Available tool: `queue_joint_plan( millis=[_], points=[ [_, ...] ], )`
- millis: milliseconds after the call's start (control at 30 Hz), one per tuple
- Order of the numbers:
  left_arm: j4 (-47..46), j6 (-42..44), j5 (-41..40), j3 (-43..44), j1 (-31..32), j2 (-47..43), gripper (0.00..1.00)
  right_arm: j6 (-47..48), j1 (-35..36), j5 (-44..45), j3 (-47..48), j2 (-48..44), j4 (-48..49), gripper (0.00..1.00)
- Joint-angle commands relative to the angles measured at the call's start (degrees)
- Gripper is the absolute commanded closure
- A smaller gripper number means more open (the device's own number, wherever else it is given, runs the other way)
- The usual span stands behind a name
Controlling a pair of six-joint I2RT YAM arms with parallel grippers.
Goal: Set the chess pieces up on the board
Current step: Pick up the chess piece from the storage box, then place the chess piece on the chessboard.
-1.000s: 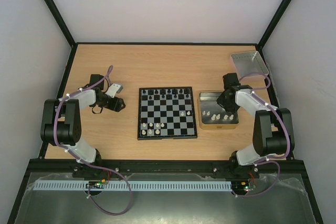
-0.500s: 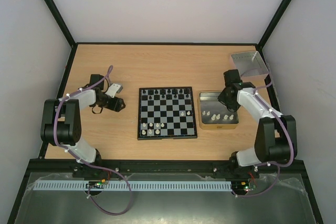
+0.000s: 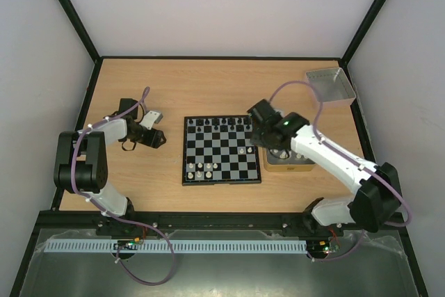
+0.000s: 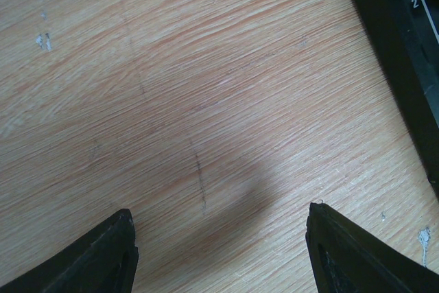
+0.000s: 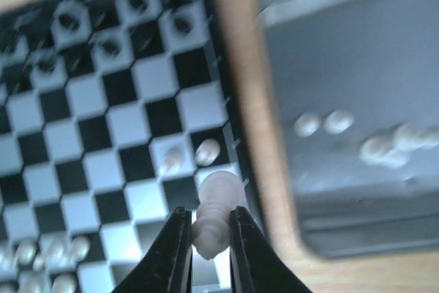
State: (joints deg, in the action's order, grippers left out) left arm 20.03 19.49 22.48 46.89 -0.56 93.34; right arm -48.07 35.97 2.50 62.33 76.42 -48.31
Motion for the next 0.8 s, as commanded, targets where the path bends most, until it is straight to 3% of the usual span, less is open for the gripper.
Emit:
queue_joint_plan(
  millis=[0,167,300,767],
  points=[
    [3.23,-0.26,-1.02,-0.93,0.56,2.68,0.32,-7.38,11.53,1.5,1.7,1.04,-4.06,0.89],
    [3.05,-0.43,-1.22,-1.06,0.56,2.65,0.32,-10.6,22.45,1.23,4.1,6.23,-2.29,0.89],
    [3.04,-0.52,-1.35,-1.07,0.56,2.66,0.32,-10.79,27.16,-1.32,4.3,10.02,0.61,0.89],
    [3.03,-0.54,-1.36,-1.02,0.56,2.64,0.32,-9.0,29.78,-4.0,4.33,16.26,5.43,0.89]
  ],
)
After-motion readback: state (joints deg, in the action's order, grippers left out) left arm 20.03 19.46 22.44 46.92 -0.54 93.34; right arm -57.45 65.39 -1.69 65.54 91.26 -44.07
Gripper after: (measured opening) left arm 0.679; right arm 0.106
